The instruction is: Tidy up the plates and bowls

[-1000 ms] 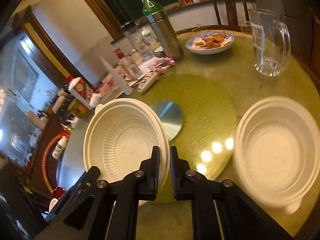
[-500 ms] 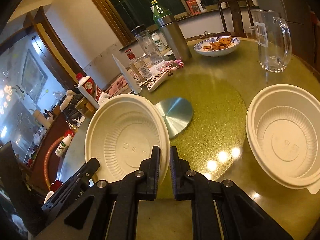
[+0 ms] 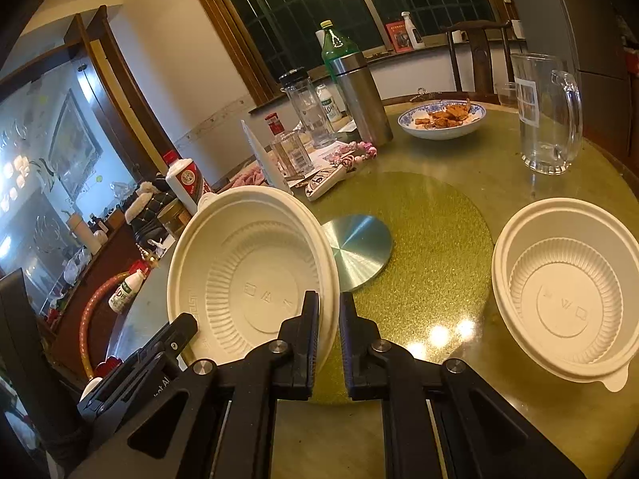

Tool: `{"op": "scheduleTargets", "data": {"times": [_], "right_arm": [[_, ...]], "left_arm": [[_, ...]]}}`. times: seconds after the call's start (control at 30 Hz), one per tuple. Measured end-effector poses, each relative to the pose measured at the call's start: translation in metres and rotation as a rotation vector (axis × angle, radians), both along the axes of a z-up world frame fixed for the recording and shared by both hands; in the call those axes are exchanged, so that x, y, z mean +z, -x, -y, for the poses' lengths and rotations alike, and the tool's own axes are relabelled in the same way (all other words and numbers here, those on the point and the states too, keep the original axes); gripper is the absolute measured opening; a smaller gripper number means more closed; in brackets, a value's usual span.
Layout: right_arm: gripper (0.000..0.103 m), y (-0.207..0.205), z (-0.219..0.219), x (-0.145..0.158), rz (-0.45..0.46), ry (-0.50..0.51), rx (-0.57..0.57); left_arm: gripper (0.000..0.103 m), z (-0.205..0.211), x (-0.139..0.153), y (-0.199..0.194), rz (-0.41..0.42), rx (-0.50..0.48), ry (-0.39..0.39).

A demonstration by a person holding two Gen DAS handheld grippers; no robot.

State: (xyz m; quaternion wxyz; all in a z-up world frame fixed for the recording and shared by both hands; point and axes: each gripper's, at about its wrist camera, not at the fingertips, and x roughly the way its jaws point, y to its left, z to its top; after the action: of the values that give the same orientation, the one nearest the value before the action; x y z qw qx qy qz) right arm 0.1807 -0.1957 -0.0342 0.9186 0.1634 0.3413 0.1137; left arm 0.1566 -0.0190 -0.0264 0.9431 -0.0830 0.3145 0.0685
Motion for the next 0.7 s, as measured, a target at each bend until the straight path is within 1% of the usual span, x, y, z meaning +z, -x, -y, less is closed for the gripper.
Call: {"op": "scheduleTargets", "data": {"times": [0.7], "right_arm": [[0.01,-0.0043,0.0021,-0.005,-0.021,-0.003,-0.005]], "left_arm": [[0.011,0.0032,-0.0037,-0.0017,-0.019,0.0,-0.017]]}}
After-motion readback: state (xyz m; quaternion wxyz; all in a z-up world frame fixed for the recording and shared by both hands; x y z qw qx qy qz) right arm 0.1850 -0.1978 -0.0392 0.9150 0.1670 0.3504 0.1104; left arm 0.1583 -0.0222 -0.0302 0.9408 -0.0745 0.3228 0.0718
